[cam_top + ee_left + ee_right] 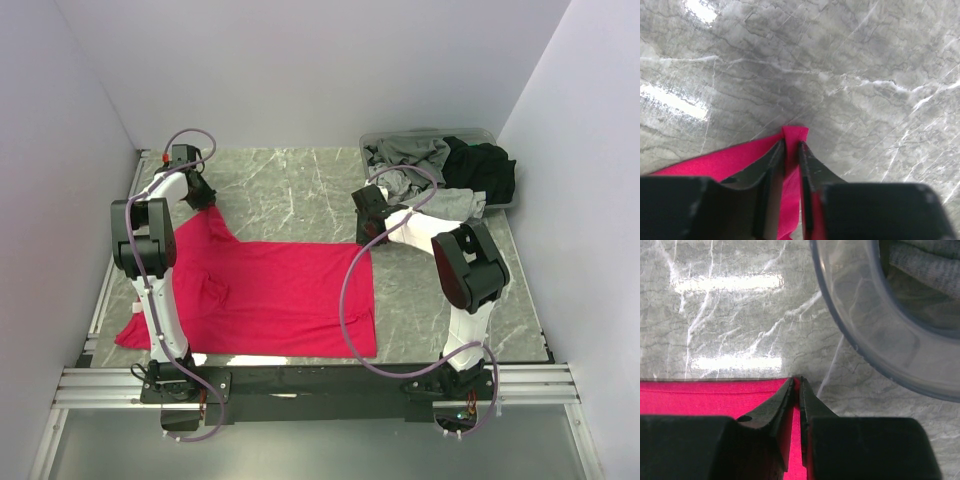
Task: Fold and stack the t-shirts
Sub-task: Fold the tshirt
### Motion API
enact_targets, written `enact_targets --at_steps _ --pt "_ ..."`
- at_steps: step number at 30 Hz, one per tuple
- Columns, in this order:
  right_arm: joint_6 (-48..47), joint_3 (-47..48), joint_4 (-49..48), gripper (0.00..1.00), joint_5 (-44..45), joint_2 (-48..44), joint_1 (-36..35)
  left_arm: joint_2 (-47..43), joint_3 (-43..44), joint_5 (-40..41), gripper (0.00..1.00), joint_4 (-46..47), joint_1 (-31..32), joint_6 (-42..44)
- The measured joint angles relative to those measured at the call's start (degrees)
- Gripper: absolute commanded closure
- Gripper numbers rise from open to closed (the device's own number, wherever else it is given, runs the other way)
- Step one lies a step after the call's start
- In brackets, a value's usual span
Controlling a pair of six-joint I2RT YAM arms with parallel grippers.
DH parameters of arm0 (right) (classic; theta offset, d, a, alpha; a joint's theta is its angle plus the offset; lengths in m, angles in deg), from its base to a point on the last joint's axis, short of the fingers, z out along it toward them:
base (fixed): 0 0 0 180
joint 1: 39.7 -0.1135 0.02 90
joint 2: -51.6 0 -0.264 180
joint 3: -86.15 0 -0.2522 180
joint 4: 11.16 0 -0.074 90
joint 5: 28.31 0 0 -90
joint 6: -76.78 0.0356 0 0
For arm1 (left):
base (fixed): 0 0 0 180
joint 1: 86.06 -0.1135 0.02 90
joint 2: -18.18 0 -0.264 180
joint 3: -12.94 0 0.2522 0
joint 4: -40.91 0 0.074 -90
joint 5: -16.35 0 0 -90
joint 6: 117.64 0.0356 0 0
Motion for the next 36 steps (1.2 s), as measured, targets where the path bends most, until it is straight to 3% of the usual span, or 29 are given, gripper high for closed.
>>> enact_targets --at_steps 11,25,36 --pt "1.0 -0.1 0.5 1.0 0.3 -0.3 0.0 0.0 0.0 0.9 1.0 -0.3 0.0 0.2" --pt "1.5 0.4 5.5 1.0 2.4 -2.5 0.0 0.0 7.3 3.1 1.0 -2.8 0.0 3.9" --pt "1.0 9.4 9.5 1.0 5.7 -2.5 0.0 4.0 19.7 2.1 1.0 -5.1 -0.3 5.7"
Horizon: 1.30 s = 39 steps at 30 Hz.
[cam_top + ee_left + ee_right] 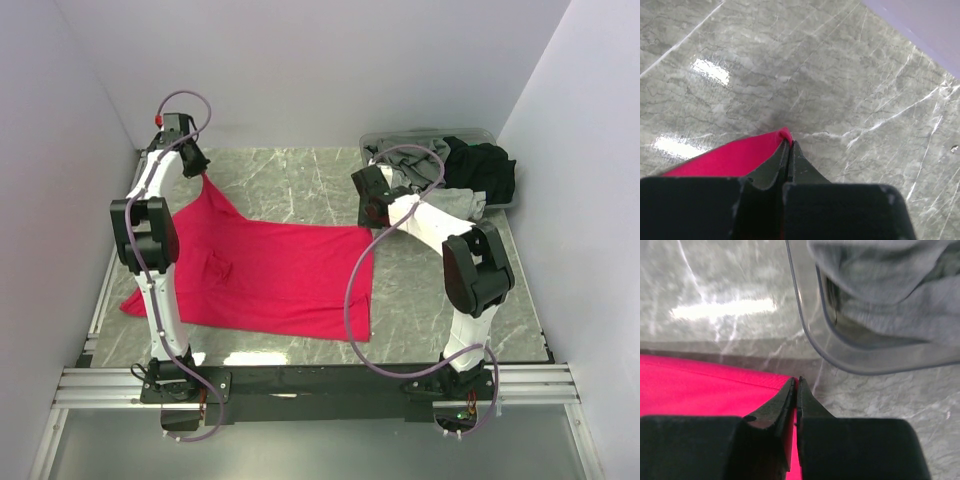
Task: Fold and stack the t-shirts
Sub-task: Fold the tshirt
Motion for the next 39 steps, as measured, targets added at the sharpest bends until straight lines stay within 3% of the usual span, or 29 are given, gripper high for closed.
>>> enact_targets --at_steps 7,11,26,39 --pt "-1.0 3.6 0.9 1.0 0.2 -0.1 0.2 0.2 0.8 -1.8 1.0 -0.9 -1.3 -0.4" --pt "-1.6 3.5 0.8 1.0 -1.7 -0.8 0.2 -3.5 -5.3 -2.1 1.0 -1.3 -1.7 -0.4" --pt "-2.6 -9.0 -0.2 1.0 -7.7 -11.9 -1.2 -32.2 -34.2 0.7 1.0 -7.1 -3.8 -4.4" --pt "-2.0 -14.6 1.3 1.0 -8.9 -16.3 -4.8 -49.4 -46.1 2.1 1.0 -10.2 -9.6 -11.4"
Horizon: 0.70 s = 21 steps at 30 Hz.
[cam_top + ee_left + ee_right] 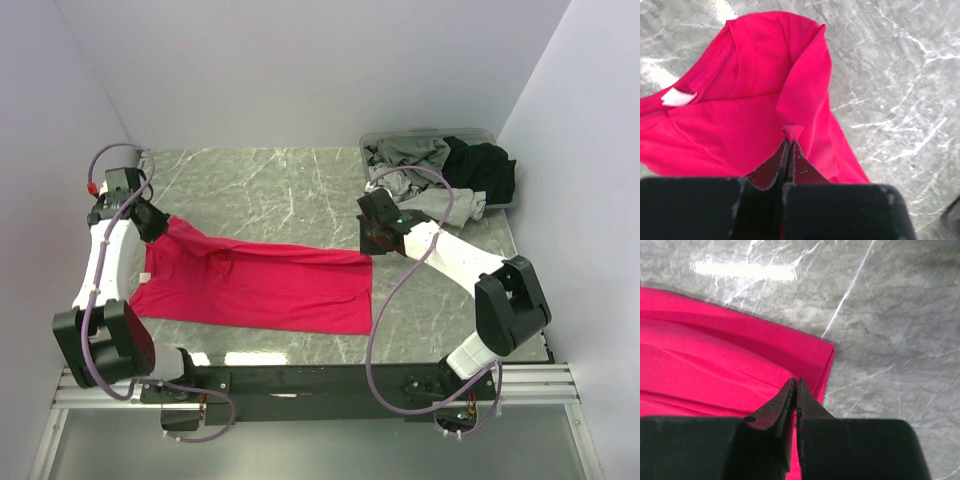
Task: Fold and stack the t-shirts
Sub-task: Fold the tshirt
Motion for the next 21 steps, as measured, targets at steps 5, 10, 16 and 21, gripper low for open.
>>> enact_targets --at_steps 5,10,16,21 --pt "0.7 -1.7 0.2 1.0 0.1 -1.4 -0.6 -3.4 -3.4 -0.1 1.0 -0.5 0.0 -1.9" --pt "1.3 -4.3 0.5 1.0 0.2 -2.5 -1.7 -5.1 -5.7 0.6 1.0 -2.6 -0.2 -3.2" --pt "2.2 -6.0 1.2 1.0 0.1 -2.6 -3.1 -7.1 -7.9 1.6 1.0 -3.5 -0.6 -4.5" --pt "2.9 -7.2 1.3 1.0 0.2 -2.5 -4.3 -7.3 -10.5 2.1 1.0 -4.0 -1.1 -4.8"
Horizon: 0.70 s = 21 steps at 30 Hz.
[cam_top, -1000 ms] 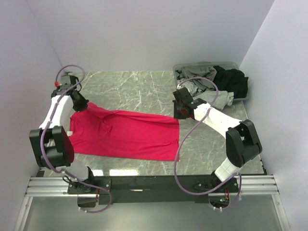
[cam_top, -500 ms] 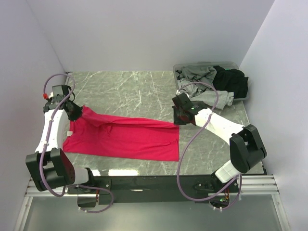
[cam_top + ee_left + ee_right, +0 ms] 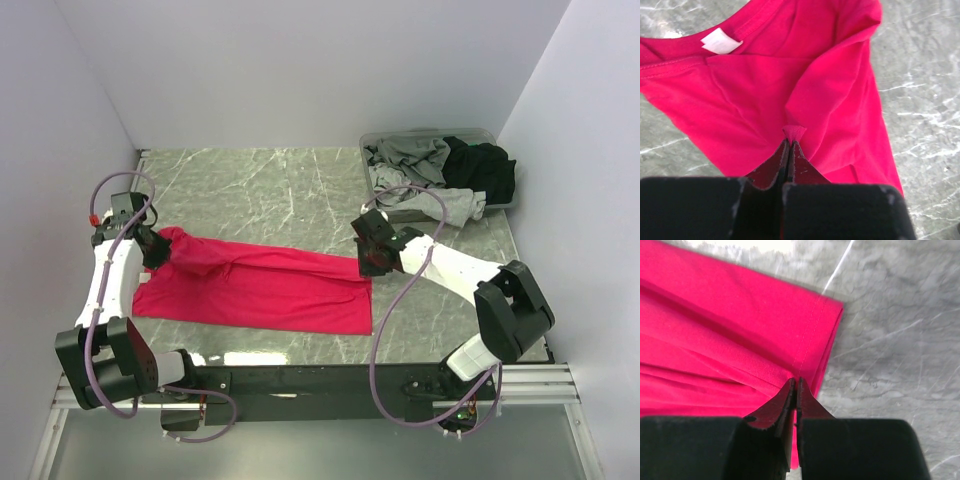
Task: Fold and stack the t-shirts
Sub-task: Fold the tshirt
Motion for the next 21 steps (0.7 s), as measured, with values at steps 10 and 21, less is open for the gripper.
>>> enact_targets --at_steps 10,21 --pt "2.7 -2.0 1.5 1.0 1.5 0.3 -2.4 0.0 -2.9 1.1 1.0 -0.2 -0.2 0.0" --pt "4.4 -1.9 2.5 1.0 3.8 0.5 -3.7 -0.8 0.2 5.1 0.99 -3.9 -0.2 -0.7"
